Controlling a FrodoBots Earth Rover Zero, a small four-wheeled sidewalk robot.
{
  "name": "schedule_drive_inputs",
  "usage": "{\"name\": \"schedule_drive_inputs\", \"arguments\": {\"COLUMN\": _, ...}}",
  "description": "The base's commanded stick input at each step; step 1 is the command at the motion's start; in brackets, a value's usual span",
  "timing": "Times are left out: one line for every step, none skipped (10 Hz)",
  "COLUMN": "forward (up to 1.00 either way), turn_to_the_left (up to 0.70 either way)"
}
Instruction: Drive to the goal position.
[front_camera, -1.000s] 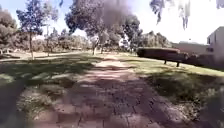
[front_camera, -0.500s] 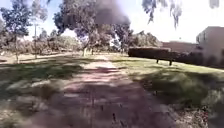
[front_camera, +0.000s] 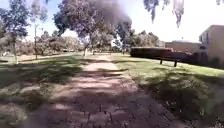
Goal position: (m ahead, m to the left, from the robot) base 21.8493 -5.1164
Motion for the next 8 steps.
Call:
{"name": "schedule_drive_inputs", "arguments": {"forward": 0.7, "turn_to_the_left": 0.0}}
{"name": "schedule_drive_inputs", "arguments": {"forward": 0.7, "turn_to_the_left": 0.0}}
{"name": "schedule_drive_inputs", "arguments": {"forward": 0.7, "turn_to_the_left": 0.02}}
{"name": "schedule_drive_inputs", "arguments": {"forward": 0.7, "turn_to_the_left": 0.03}}
{"name": "schedule_drive_inputs", "arguments": {"forward": 0.7, "turn_to_the_left": 0.04}}
{"name": "schedule_drive_inputs", "arguments": {"forward": 0.7, "turn_to_the_left": 0.24}}
{"name": "schedule_drive_inputs", "arguments": {"forward": 0.7, "turn_to_the_left": 0.15}}
{"name": "schedule_drive_inputs", "arguments": {"forward": 0.7, "turn_to_the_left": 0.07}}
